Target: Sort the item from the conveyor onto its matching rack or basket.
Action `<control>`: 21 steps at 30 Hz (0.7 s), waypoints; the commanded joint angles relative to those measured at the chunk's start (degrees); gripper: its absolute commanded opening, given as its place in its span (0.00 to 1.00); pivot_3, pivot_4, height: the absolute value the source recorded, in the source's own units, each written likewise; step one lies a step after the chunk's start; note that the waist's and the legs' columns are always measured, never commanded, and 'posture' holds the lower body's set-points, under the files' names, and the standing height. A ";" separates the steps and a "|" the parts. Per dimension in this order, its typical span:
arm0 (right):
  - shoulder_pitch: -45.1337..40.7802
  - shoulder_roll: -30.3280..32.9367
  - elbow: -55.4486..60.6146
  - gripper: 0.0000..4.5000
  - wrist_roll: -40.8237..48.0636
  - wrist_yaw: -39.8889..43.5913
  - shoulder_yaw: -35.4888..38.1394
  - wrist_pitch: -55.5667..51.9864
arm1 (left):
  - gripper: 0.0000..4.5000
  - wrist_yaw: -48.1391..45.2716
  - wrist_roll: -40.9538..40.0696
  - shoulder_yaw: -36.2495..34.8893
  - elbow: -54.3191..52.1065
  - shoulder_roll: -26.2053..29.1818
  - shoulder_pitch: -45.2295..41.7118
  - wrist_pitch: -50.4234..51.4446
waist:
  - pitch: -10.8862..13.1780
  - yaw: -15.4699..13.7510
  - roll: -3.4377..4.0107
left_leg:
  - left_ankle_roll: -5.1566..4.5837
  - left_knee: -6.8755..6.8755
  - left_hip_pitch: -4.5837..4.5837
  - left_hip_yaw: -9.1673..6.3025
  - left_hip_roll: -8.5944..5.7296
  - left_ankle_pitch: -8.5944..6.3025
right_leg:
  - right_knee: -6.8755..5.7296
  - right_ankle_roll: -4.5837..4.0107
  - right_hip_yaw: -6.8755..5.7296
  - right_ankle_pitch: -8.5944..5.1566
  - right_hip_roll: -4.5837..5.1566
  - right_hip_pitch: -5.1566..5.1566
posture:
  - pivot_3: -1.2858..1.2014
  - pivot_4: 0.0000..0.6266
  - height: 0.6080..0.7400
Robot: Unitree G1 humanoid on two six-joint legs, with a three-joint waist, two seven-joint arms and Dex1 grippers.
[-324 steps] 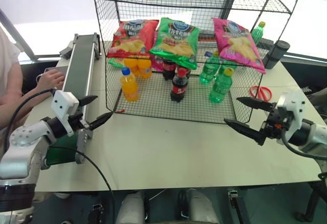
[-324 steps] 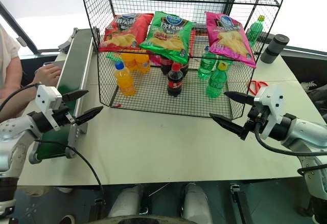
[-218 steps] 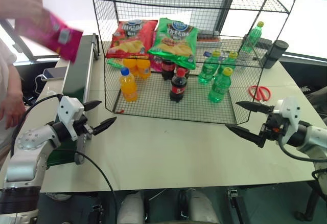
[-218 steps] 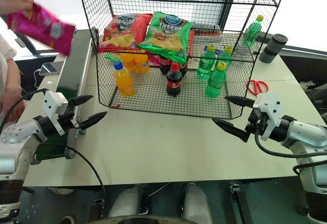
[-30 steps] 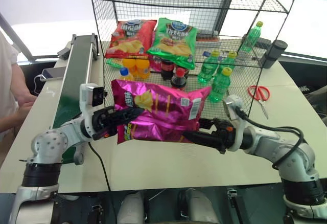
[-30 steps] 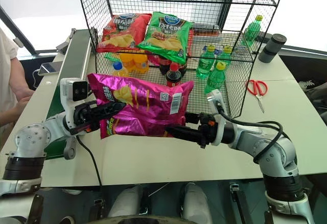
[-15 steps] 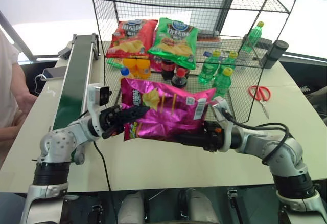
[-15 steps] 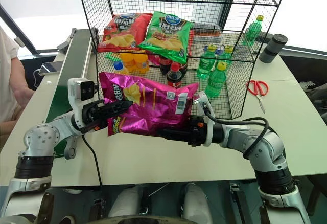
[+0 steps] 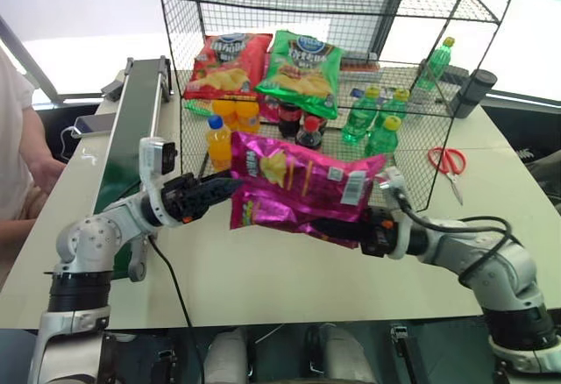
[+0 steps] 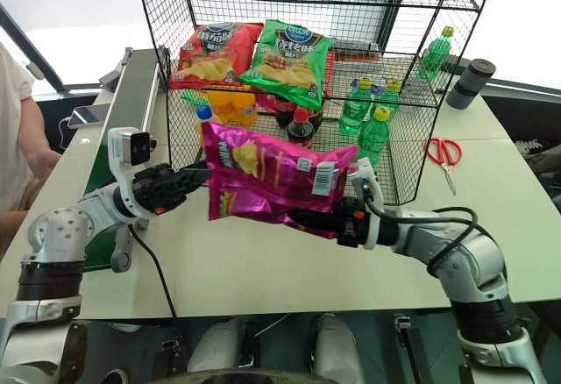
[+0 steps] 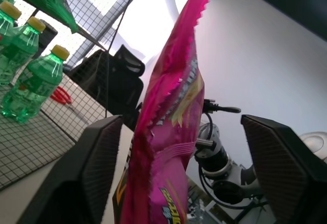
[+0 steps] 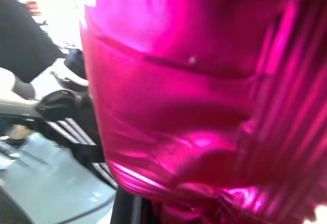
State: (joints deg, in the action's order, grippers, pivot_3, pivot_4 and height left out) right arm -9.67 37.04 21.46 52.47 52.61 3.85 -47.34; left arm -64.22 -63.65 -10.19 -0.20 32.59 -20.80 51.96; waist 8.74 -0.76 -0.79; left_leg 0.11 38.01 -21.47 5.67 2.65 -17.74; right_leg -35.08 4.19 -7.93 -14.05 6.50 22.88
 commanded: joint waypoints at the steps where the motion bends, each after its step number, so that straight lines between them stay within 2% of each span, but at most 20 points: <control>1: 2.54 1.40 5.41 0.03 3.16 -2.03 7.83 1.41 | 1.00 -1.86 8.66 1.75 -2.24 0.79 2.14 -8.68 | 0.00 0.00 0.00 | 0.00 0.00 0.00 0.00 0.00 0.00 | 0.00 0.00 0.00 0.00 0.00 0.00 | 0.52 0.24 1.00; 2: 3.13 1.97 6.77 0.03 3.25 -2.79 9.33 1.61 | 1.00 -1.79 13.05 2.82 -2.02 0.08 2.74 -13.92 | 0.01 0.00 0.02 | 0.00 0.00 0.00 0.00 0.01 0.00 | 0.00 0.00 0.00 0.00 0.00 0.00 | 0.52 0.24 1.00; 8: 7.83 5.68 10.27 0.03 1.43 -6.24 20.98 4.95 | 1.00 1.24 19.36 3.42 -4.06 -7.52 2.64 -25.59 | -0.01 -0.22 -0.03 | -0.01 0.01 -0.02 0.00 0.02 -0.02 | 0.06 -0.02 0.00 0.00 0.05 -0.02 | 0.52 0.24 1.00; 12: 7.41 3.36 10.85 0.03 -6.01 -10.30 24.68 14.60 | 1.00 3.48 22.53 4.40 -6.56 -10.42 2.53 -30.11 | -0.01 0.02 -0.03 | -0.08 0.01 -0.02 0.03 0.00 -0.05 | 0.06 0.00 -0.01 0.01 0.08 -0.02 | 0.52 0.24 1.00; 15: 5.21 1.65 10.13 0.03 -8.28 -12.78 26.69 20.09 | 1.00 6.17 24.45 5.17 -6.58 -13.50 1.27 -33.40 | 0.00 0.03 -0.01 | -0.08 0.00 0.03 0.06 0.03 -0.05 | 0.01 0.01 0.00 0.01 0.04 -0.02 | 0.52 0.24 1.00; 21: 1.32 7.67 -0.18 0.03 -35.69 -15.30 21.41 42.83 | 1.00 9.44 27.92 7.82 -5.69 -18.09 -0.33 -36.95 | -0.01 0.00 -0.03 | -0.07 0.03 0.02 0.08 -0.02 -0.04 | 0.04 0.02 0.02 0.01 0.03 -0.05 | 0.52 0.24 1.00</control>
State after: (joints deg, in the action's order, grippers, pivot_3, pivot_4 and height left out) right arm -7.05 42.46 23.95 25.17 39.09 26.09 -11.96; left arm -55.41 -36.26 -2.95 -4.94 14.98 -20.46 16.42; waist 8.73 -0.76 -0.82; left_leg 0.03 38.04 -21.45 5.78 2.60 -17.78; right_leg -35.05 4.21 -7.88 -14.04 6.56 22.84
